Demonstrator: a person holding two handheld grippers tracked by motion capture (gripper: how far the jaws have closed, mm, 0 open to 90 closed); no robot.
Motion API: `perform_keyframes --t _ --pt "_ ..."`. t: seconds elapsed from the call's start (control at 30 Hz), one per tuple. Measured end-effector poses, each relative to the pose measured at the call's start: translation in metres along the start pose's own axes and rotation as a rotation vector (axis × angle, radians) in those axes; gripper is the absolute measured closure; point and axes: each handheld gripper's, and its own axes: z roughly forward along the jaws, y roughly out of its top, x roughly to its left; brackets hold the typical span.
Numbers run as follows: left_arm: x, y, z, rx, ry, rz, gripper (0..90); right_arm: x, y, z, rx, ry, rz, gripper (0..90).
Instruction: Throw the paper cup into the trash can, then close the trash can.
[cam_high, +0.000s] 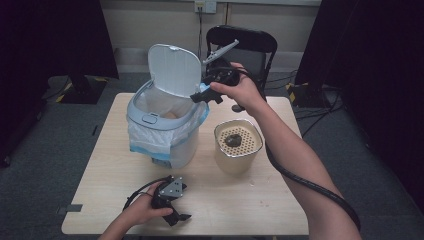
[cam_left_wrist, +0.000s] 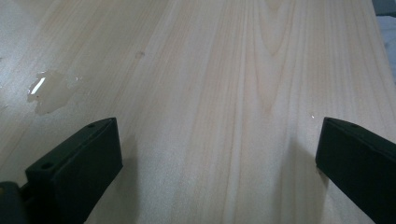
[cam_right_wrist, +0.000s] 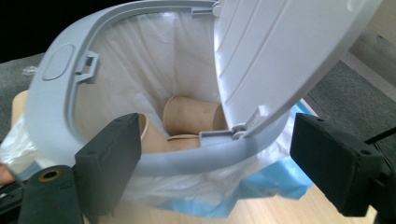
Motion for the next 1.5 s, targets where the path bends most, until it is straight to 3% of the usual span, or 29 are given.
perform_keyframes --t 0.37,0.47,0.9,1.5 --pt "0.0 0.0 0.0 -0.001 0.0 -0.001 0.0 -0.005 0.006 0.017 -0.034 0.022 -0.002 17.1" --pt "0.0 0.0 0.0 0.0 0.0 0.0 0.0 -0.003 0.008 0.016 -0.053 0.035 -0.009 17.2" --pt "0.0 0.0 0.0 -0.001 0.004 0.0 0.0 0.004 0.014 0.011 -0.042 0.026 -0.025 15.7" --pt "0.0 0.0 0.0 0.002 0.003 0.004 0.0 0.017 0.025 0.001 -0.111 0.053 -0.026 14.4"
